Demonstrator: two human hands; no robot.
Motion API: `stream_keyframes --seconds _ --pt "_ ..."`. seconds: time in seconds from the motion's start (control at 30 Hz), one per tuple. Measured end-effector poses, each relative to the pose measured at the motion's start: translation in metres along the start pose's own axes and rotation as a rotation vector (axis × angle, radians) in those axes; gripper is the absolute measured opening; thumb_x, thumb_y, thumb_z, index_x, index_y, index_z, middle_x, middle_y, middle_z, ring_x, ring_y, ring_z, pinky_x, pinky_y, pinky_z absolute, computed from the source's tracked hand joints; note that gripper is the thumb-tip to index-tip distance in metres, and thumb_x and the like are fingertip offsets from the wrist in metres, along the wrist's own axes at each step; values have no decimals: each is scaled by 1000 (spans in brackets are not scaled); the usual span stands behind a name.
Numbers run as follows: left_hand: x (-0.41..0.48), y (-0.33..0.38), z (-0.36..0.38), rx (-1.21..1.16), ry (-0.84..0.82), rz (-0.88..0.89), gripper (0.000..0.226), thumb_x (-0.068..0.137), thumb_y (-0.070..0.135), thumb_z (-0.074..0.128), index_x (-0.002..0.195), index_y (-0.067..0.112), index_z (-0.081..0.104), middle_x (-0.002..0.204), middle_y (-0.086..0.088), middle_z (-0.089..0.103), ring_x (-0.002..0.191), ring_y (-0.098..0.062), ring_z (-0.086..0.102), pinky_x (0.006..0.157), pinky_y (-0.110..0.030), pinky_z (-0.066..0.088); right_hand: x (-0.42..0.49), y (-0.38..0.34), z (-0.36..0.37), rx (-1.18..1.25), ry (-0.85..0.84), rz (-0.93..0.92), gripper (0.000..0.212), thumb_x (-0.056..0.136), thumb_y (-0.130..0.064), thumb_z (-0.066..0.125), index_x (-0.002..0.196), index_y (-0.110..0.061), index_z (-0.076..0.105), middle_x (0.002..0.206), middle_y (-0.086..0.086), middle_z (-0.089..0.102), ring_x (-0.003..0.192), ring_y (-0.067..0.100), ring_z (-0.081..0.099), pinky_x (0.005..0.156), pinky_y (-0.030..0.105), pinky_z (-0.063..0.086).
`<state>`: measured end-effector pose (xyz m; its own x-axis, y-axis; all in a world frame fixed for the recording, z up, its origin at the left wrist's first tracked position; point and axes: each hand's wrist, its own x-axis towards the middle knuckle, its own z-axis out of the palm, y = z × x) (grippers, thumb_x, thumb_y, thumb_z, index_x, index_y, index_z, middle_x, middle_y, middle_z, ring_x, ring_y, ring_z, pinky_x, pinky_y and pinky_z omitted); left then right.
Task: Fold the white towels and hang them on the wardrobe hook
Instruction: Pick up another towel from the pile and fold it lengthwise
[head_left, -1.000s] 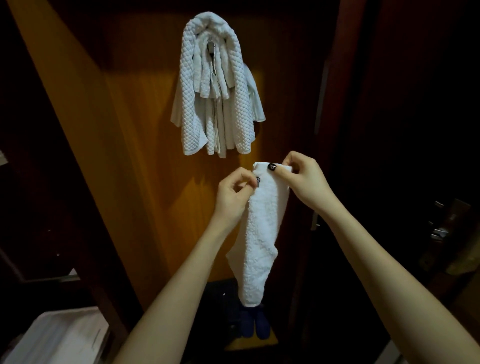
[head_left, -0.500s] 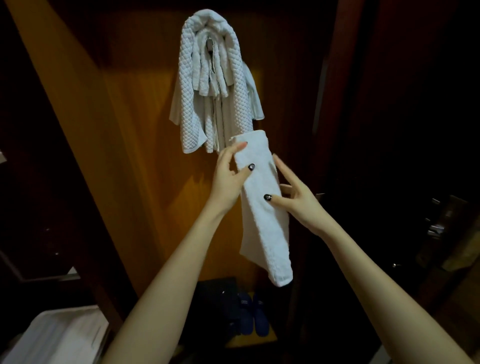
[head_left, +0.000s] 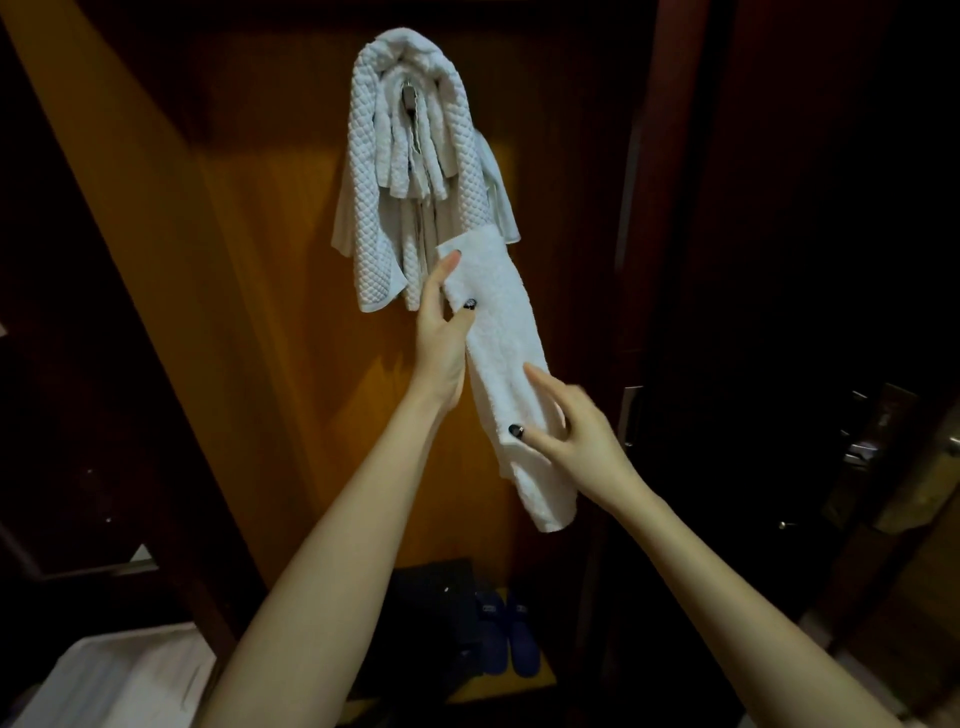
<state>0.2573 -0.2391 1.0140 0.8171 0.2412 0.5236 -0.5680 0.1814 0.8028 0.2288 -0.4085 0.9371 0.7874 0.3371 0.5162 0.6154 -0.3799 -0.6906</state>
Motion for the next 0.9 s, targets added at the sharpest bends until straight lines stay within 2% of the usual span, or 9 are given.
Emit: stream_keyframes --seconds 0.07,0.13,0.3,0.47,0.63,0.7,0.8,0.83,0.9 --pt "-1 -2 0 12 -107 10 52 89 -6 49 122 33 58 142 5 46 139 -16 35 113 -49 32 9 -6 -11 7 206 -19 55 89 -37 64 139 -45 40 133 -11 48 115 -4 48 100 31 47" --pt "-4 -3 3 6 -208 -17 41 89 3 50 112 32 68 134 1 56 133 -20 45 111 -51 35 26 -21 -29 125 330 -59 56 91 -29 64 141 -38 41 133 -4 53 118 5 53 101 31 47" --pt "-15 -5 7 101 -340 19 37 90 -2 50 104 23 73 121 0 65 122 -24 56 107 -48 41 64 -59 -64 89 166 -35 66 86 -39 69 136 -57 30 111 -9 63 106 -2 58 86 12 45" --pt "-28 -1 4 -45 -312 -110 22 86 -2 59 91 20 58 93 4 64 84 -8 60 66 -19 49 79 -60 -71 -18 120 -45 24 87 -27 69 111 -30 69 73 -12 62 68 -3 54 66 17 43" --pt "-65 -24 1 72 -372 -201 45 80 10 70 113 38 57 116 -1 62 95 -18 58 66 -23 46 82 -47 -70 143 239 -22 15 90 -14 66 98 -26 71 57 -16 58 57 -3 50 57 10 38" --pt "-82 -40 -1 126 -457 -219 63 82 8 72 127 47 49 133 0 55 111 -18 60 84 -29 54 82 -39 -73 178 294 12 16 90 -13 65 99 -25 71 63 -11 62 61 2 53 60 13 41" --pt "-99 -61 -3 325 -581 -163 71 87 17 69 134 59 36 147 21 38 134 -5 40 105 -36 42 77 -17 -79 185 390 86 16 91 -15 64 104 -21 71 77 -7 67 67 -7 58 61 6 42" --pt "-102 -65 -5 388 -596 -145 67 87 22 67 132 60 36 145 27 38 134 -1 38 105 -34 39 74 -10 -81 176 415 113 16 92 -15 63 105 -19 71 80 -8 66 68 -9 58 61 4 41" --pt "-102 -66 -10 373 -519 -221 54 81 32 69 121 58 44 129 15 57 115 -5 57 89 -31 51 64 3 -83 133 421 161 18 93 -16 61 109 -17 70 77 -8 64 68 -6 57 62 6 40"
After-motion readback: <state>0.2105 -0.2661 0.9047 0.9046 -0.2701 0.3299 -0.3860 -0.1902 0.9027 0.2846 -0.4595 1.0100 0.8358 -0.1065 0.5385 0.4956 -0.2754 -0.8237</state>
